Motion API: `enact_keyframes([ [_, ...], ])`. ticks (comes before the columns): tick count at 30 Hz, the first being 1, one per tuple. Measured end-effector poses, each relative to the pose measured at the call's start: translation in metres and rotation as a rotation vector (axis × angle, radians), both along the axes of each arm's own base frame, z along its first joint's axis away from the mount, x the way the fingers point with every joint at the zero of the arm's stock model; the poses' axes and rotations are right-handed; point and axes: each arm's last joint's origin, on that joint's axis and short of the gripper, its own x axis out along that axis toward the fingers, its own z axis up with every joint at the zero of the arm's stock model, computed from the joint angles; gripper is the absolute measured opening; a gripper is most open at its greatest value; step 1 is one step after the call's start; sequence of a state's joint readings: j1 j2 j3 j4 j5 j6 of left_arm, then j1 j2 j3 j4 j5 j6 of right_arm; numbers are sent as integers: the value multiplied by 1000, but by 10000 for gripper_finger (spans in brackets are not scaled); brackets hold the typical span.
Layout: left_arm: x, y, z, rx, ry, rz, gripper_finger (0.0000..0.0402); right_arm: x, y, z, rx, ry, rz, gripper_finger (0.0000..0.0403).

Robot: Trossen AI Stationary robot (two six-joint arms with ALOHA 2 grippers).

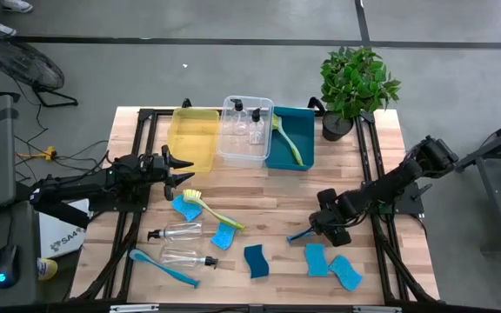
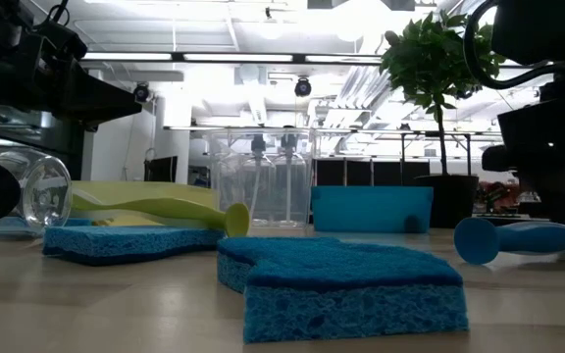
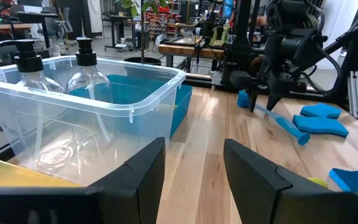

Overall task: Pick & Place Kitchen Sink Supplies
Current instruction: Put the blue dish brush into the blue bin

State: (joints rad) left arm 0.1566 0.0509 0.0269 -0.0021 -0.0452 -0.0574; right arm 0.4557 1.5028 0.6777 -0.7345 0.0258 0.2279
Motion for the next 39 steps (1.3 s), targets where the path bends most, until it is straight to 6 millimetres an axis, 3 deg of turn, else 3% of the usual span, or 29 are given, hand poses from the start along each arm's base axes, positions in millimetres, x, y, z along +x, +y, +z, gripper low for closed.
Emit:
enact_keyframes([
  [22,0,0,0,0,0,0,160,11,6,16,71,24,-40,55],
  [33,0,0,0,0,0,0,160,26,-3,39,48,20,-212,70],
  [39,0,0,0,0,0,0,160,38,-15,55,53,10,-342,51],
])
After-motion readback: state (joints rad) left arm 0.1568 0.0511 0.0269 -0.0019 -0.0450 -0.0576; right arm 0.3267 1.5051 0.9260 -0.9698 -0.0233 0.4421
